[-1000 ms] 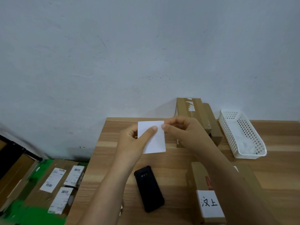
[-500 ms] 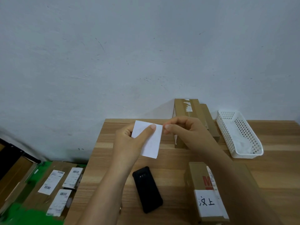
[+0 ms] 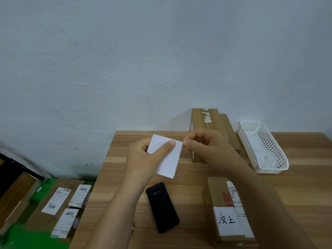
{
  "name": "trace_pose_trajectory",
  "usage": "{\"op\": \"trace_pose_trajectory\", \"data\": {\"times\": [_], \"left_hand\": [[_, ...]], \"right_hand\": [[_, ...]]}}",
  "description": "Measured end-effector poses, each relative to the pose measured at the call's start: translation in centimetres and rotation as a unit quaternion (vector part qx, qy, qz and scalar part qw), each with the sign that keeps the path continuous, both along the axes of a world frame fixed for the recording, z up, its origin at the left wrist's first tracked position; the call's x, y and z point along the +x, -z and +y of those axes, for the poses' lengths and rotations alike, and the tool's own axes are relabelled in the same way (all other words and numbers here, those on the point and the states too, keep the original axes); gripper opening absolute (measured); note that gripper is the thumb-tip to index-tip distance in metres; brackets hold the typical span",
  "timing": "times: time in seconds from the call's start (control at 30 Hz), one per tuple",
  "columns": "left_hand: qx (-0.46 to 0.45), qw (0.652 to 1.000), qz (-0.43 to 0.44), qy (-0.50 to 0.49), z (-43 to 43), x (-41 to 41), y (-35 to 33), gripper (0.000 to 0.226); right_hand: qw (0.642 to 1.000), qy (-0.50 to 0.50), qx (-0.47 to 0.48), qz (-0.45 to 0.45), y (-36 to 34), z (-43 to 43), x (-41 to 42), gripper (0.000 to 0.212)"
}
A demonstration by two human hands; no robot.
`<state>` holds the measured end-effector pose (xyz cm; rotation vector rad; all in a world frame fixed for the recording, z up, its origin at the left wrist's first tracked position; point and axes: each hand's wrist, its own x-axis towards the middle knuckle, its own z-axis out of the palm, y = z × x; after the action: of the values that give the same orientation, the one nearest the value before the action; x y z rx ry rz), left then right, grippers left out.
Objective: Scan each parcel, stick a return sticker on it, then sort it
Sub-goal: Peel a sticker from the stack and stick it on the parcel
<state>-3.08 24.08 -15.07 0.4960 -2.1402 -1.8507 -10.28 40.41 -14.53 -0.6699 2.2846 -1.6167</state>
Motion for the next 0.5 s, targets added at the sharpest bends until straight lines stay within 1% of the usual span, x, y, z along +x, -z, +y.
{"op": "trace_pose_trajectory", "data": {"times": [0.27, 0.5], "left_hand": [[0.001, 1.0, 0.004, 0.006, -0.12, 0.15, 0.02, 0.01], [-0.002, 1.0, 0.015, 0.019, -0.39, 0.3, 0.04, 0.011]], "right_hand": [[1.0, 0.016, 0.0, 0.008, -0.2, -0.01, 0.39, 0.014], [1.0, 0.004, 0.011, 0.025, -0.07, -0.17, 0.55, 0.012]]}}
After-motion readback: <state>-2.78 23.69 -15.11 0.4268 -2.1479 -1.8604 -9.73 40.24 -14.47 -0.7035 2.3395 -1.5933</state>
